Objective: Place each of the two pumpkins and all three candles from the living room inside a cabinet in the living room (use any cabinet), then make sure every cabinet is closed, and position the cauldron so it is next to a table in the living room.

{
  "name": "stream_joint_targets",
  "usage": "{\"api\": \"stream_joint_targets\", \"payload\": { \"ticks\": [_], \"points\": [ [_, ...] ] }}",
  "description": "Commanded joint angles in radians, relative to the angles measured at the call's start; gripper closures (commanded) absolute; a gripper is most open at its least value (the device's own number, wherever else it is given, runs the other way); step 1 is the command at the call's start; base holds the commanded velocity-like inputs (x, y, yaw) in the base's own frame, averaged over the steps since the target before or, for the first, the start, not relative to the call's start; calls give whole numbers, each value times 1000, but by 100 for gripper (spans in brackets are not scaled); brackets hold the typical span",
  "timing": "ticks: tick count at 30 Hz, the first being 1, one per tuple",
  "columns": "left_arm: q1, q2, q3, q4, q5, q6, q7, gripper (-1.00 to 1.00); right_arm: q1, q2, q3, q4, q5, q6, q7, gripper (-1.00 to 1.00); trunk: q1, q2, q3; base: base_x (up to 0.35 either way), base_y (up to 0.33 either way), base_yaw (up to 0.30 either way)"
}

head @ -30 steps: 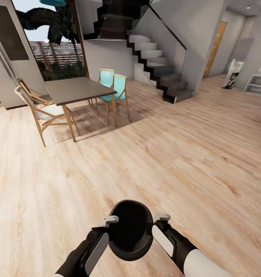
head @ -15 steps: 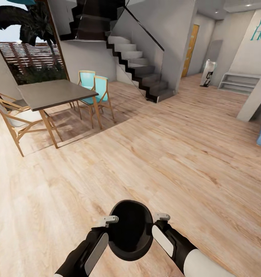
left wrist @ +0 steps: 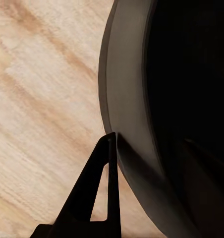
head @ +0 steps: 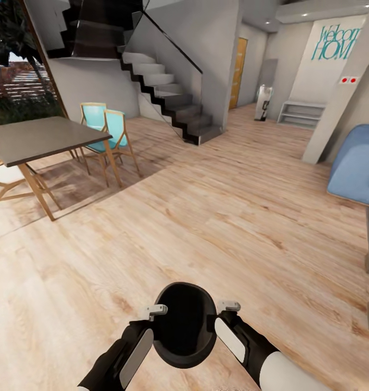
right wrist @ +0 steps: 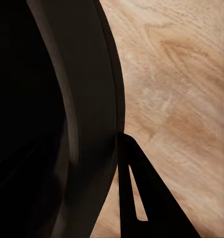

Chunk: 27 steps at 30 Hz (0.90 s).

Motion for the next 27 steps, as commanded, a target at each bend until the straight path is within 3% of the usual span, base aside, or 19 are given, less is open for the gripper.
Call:
{"api": "stream_joint_targets", "payload": {
  "ticks": [1,27],
  "points": [
    [-1,1,-5,-33,38,-11,1,100,-2,-1,5,-1,-14,3,-8,100,0,0,0,0,0,-277],
    [0,2,-5,-45,37,-11,1,100,-2,-1,4,-1,-14,4,-8,100,0,0,14,0,0,-277]
  ]
}}
